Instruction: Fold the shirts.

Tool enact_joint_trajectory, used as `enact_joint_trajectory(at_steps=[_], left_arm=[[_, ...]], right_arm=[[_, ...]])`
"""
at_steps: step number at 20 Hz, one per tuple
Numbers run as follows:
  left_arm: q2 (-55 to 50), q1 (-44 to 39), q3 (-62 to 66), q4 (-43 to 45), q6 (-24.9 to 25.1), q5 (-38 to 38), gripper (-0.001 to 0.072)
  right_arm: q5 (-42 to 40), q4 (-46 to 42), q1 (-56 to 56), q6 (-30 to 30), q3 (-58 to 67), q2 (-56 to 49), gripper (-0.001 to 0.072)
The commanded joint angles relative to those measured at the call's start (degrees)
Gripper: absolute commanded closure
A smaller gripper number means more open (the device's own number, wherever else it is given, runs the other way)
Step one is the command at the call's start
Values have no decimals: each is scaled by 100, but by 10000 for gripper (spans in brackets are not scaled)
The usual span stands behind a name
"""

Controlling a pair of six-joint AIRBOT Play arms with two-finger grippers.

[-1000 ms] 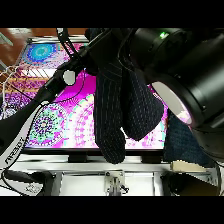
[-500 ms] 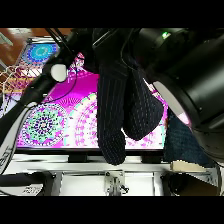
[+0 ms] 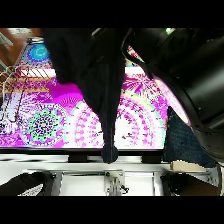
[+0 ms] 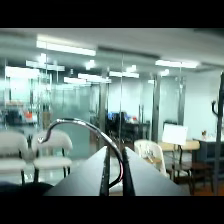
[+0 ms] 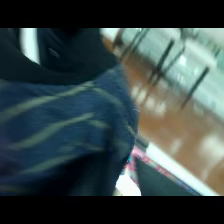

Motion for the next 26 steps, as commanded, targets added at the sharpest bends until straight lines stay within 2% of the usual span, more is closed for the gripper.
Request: enact_joint_trajectory(at_steps=[1,4,8,11,14,16,20,24,26], left_arm=[[247,-4,776,-4,623,-1320,649],[391,2,920,555,614,-1993,650],[428,149,918,772,592,-2850,650],[428,162,920,767,588,-2920,650],[431,157,920,752,304,-2924,649],[448,101,920,715,105,-2922,649],[417,39,918,702,98,-2964,649],[205,243,909,726,101,-3718,649],[46,243,909,723,103,-3777,650]], right_arm=[[-713,-2,-2,136,4,66,205],[-457,188,-2,695,4,361,203],[-376,1235,-2,702,4,931,197],[-70,1923,-2,708,4,1353,197],[149,2426,-2,704,4,1628,197],[149,2481,-2,704,2,1576,197],[129,2645,-2,704,2,1150,198],[-363,3611,-2,719,4,962,197],[-382,3897,-2,721,2,918,196]])
